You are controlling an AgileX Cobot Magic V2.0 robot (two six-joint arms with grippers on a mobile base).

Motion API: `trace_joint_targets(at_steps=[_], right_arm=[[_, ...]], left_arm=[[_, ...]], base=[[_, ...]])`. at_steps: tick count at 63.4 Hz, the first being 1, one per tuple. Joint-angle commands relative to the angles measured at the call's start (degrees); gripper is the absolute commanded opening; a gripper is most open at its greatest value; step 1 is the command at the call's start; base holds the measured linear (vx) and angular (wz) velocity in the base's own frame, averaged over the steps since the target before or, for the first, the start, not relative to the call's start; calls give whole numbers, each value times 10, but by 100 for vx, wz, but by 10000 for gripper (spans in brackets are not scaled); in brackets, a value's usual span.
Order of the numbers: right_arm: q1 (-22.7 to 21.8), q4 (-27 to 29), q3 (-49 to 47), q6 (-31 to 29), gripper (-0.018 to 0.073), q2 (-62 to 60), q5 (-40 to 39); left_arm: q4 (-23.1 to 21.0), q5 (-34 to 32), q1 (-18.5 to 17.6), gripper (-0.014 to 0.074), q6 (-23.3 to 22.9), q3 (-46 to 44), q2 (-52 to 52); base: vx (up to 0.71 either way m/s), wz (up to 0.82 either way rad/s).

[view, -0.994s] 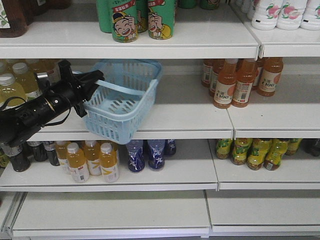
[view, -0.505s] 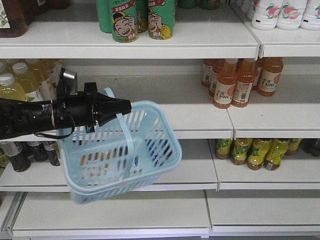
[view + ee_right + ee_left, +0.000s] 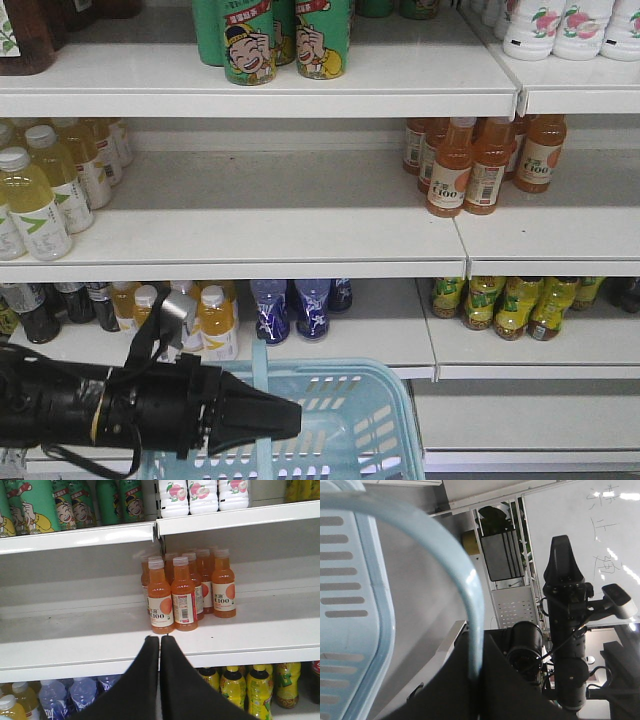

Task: Place coke in basket with both arms
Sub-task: 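Lift the basket off the shelf with the left gripper and lower it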

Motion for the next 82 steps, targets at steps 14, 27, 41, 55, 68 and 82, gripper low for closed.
trace_joint_targets(at_steps=[14,27,41,55,68,82], right_arm=[[-1,-2,8,-7,-5,-10,-40],[-1,-2,8,-7,-5,-10,-40],[-1,-2,8,-7,-5,-10,-40],[-1,-2,8,-7,-5,-10,-40],[-1,-2,8,-7,-5,-10,-40],[-1,-2,8,-7,-5,-10,-40]], left_arm=[[-90,-126,-44,-8,26,8,-37],[-108,-126,-64,-8,18,8,-64],[-144,-126,-68,-8,19,8,-81],[-152,-126,-69,-8,-1,8,-100],[-154,-126,-69,-8,-11,8,-133],[-168,-126,-69,-8,-17,7,-183]], base=[[0,0],[0,0],[0,0],[0,0],[0,0],[0,0]])
